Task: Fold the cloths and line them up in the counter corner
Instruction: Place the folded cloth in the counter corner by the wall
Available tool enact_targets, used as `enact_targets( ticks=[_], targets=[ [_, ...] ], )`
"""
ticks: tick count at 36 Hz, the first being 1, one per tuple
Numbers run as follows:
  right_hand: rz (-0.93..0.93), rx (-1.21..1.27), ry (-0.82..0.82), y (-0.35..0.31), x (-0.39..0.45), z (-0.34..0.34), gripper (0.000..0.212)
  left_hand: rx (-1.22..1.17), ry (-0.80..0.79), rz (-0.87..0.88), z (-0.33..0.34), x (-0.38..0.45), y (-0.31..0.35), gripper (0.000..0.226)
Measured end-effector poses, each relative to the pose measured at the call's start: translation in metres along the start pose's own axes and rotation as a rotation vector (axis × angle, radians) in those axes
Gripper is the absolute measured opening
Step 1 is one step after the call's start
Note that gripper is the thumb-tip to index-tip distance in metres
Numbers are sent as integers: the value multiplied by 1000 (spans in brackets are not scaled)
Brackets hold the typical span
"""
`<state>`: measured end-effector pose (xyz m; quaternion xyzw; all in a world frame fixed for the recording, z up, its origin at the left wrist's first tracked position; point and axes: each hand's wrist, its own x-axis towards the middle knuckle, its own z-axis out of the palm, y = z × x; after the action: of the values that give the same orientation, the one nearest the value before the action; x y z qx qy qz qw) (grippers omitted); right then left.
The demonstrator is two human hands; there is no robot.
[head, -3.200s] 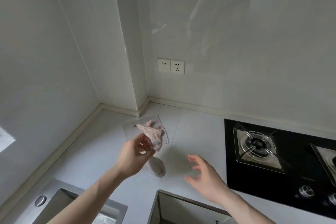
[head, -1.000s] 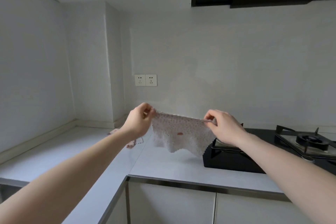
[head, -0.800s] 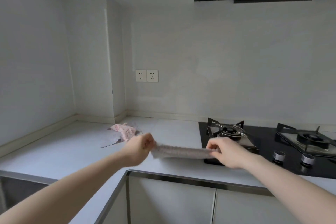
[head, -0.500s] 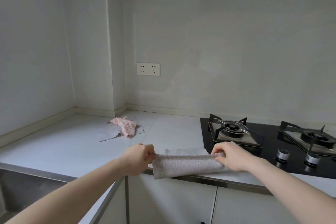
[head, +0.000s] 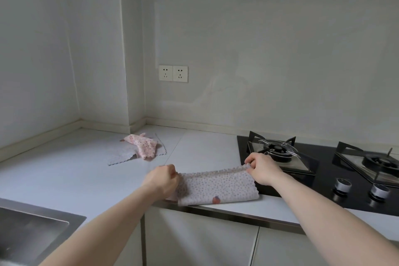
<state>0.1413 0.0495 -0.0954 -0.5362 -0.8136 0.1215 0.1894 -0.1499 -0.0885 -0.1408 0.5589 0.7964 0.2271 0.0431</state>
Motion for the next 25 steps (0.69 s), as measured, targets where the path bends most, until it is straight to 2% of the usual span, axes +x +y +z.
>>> enact_targets(
  ticks=[5,9,17,23,25],
  targets=[
    [30,-17,11,0,10,15,16,69,22,-8,8,10,-1,17],
    [82,7,-2,0,12,24,27,95,22,-11,16,17,-3,28],
    [102,-103,-212,-1,12,35,60,46,16,-7,37,23,-7,38],
    [149,-111,-260,-7,17,38,60,29,32,4,41,25,-10,41],
    [148,-98,-273,-8,20,41,47,22,42,5,42,24,-10,40]
  ],
)
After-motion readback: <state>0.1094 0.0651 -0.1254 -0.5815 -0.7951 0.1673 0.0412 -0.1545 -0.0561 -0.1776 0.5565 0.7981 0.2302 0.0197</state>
